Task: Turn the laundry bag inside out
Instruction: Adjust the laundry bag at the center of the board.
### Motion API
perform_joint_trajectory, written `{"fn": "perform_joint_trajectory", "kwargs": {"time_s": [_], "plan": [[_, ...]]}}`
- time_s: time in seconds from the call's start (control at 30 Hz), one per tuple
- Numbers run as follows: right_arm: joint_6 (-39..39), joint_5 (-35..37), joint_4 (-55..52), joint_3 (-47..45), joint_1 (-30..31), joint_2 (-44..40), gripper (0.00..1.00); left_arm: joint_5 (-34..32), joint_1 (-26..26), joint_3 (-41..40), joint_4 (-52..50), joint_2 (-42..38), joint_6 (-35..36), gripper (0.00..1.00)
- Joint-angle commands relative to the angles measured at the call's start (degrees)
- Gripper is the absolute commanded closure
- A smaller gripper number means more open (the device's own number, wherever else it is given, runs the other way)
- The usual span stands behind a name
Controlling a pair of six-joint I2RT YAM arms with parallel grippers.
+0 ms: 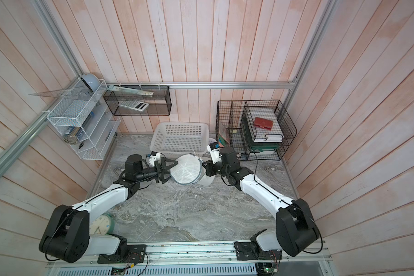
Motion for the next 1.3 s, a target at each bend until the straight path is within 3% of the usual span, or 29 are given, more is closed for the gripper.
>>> {"fn": "perform_joint_trajectory", "kwargs": {"time_s": [0.0, 0.2, 0.27, 0.37, 0.6, 0.8, 1.03, 1.27], "plan": [[-10.04, 5.13, 1.45, -1.64, 2.42, -1.74, 1.0, -6.5, 0.17, 5.51, -16.95, -2.34, 10.54, 0.0], [-12.72, 9.46, 2.85, -2.23, 5.24, -3.04, 1.0, -17.01, -0.65, 16.13, -35.38, -1.6, 14.22, 0.0], [-12.35, 9.78, 4.35, -2.81, 5.45, -3.69, 1.0, -25.47, -0.54, 19.89, -45.64, -1.71, 17.67, 0.0], [-11.98, 9.67, 4.82, -2.69, 5.51, -3.77, 1.0, -30.36, 0.34, 20.18, -50.2, -2.77, 19.79, 0.0], [-14.26, 9.91, 8.19, -4.43, 6.9, -4.4, 1.0, -26.12, 2.09, 19.32, -48.1, -3.23, 11.64, 0.0], [-17.51, 13.9, 13.55, -6.88, 10.6, -3.37, 1.0, -22.2, -2.19, 23.13, -49.13, 0.02, -0.8, 0.16], [-20.92, 19.07, 18.55, -7.42, 15.87, 0.12, 1.0, -18.47, -5.45, 19.52, -41.43, -0.81, -16.02, 0.2], [-24.39, 23.13, 23.46, -8.45, 19.89, 3.18, 1.0, -16.97, -7.12, 18.57, -40.74, -0.47, -21.27, 0.23]]}}
